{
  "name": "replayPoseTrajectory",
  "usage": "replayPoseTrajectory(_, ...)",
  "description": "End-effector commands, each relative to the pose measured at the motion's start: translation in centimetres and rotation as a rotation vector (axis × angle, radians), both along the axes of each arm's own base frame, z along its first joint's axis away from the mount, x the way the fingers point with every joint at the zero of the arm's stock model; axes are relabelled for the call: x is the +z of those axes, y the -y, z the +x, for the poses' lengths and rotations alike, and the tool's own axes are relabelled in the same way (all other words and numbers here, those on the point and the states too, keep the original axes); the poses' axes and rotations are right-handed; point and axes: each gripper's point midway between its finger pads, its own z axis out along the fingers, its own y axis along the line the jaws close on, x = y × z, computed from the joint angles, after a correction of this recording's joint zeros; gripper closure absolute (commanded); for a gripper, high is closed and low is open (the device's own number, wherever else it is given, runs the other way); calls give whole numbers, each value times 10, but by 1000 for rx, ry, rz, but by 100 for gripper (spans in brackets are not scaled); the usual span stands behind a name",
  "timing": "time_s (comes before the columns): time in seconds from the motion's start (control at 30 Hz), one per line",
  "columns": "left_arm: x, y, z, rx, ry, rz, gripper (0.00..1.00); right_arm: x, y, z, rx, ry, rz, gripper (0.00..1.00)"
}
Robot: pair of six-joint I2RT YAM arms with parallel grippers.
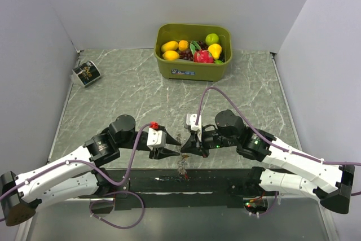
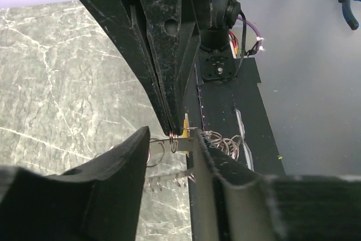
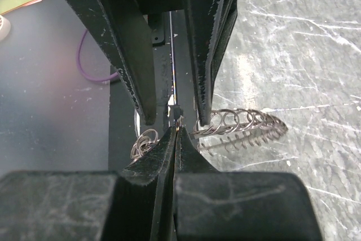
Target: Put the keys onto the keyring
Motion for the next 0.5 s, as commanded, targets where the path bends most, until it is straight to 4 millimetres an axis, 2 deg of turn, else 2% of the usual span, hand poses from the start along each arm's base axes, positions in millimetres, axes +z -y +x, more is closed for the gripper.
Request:
replayPoseTrajectory(0.0, 8, 5, -1, -25, 25, -19, 61, 41, -7, 5, 1, 74, 105, 100)
replayPoseTrajectory(0.17, -1, 9, 2, -21, 15, 19, 63, 46, -7, 3, 6, 80, 123, 100)
replayPoseTrajectory(0.27, -2, 11, 1, -23, 17, 22, 68, 47, -5, 3, 0, 81, 128, 100)
replayPoseTrajectory(0.37, -1, 11, 1, -26, 23, 11, 84, 46, -3, 2, -2, 79, 128, 100)
replayPoseTrajectory(0.4, -1, 11, 0, -27, 22, 9, 96, 46, -3, 2, -7, 77, 127, 100)
replayPoseTrajectory(0.47, -1, 11, -1, -37, 24, 7, 99, 46, -1, 2, -10, 76, 127, 100)
